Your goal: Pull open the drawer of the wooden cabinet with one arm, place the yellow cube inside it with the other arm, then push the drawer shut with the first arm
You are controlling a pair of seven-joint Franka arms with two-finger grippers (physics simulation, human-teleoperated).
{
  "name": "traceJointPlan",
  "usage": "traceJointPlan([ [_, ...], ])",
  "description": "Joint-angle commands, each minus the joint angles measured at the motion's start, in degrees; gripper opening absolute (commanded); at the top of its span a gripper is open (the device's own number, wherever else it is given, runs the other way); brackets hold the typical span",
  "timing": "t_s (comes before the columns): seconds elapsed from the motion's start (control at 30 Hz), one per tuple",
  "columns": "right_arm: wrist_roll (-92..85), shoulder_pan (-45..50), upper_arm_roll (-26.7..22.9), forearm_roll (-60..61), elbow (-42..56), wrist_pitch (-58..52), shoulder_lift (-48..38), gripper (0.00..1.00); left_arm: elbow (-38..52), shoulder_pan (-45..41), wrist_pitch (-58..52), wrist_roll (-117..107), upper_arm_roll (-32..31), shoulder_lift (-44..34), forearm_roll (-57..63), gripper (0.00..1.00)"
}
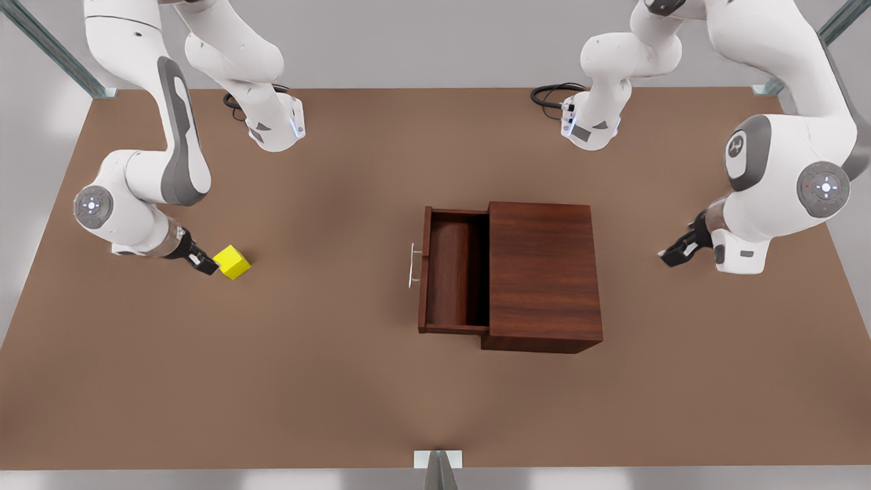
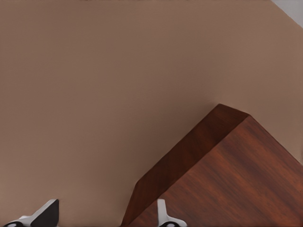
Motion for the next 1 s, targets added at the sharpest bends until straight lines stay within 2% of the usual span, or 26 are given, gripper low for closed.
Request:
traceJointPlan([
  [0.0,0.0,-0.7,0.1,0.4,-0.9,8.3,1.1,1.0,1.3,-0.1,2.5,35.1,0.0,0.4,-2.4,1.0],
  [0.07,-0.2,-1.2,0.0,0.5,-1.0,11.9,3.7,1.0,1.6,-0.2,2.5,35.3,0.0,0.6,-0.1,1.0],
  [0.1,0.0,-1.3,-0.2,0.5,-1.1,14.1,5.2,1.0,3.6,-1.1,2.1,36.0,-1.7,2.7,7.3,1.0],
  [0.13,0.0,-2.1,-0.3,0.4,-2.8,16.5,5.6,1.0,6.6,0.5,-4.0,40.5,-2.3,4.0,4.7,1.0],
  [0.17,0.0,-2.2,-0.3,0.5,-3.6,17.5,5.5,1.0,8.2,1.8,-4.1,41.2,-2.0,4.5,-3.8,1.0],
  [0.33,0.0,-3.4,-0.4,0.5,-10.2,24.5,5.0,1.0,9.0,2.6,-3.3,41.5,-1.8,4.2,-5.7,1.0],
  [0.4,-0.7,-4.5,-0.4,0.4,-10.2,24.5,5.4,1.0,-1.4,3.3,4.6,45.5,-1.7,-2.0,-6.0,1.0],
  [0.97,-13.2,-8.8,-0.4,0.3,-11.9,21.2,8.6,1.0,-1.9,3.1,3.2,45.0,-2.2,-2.4,-5.2,1.0],
])
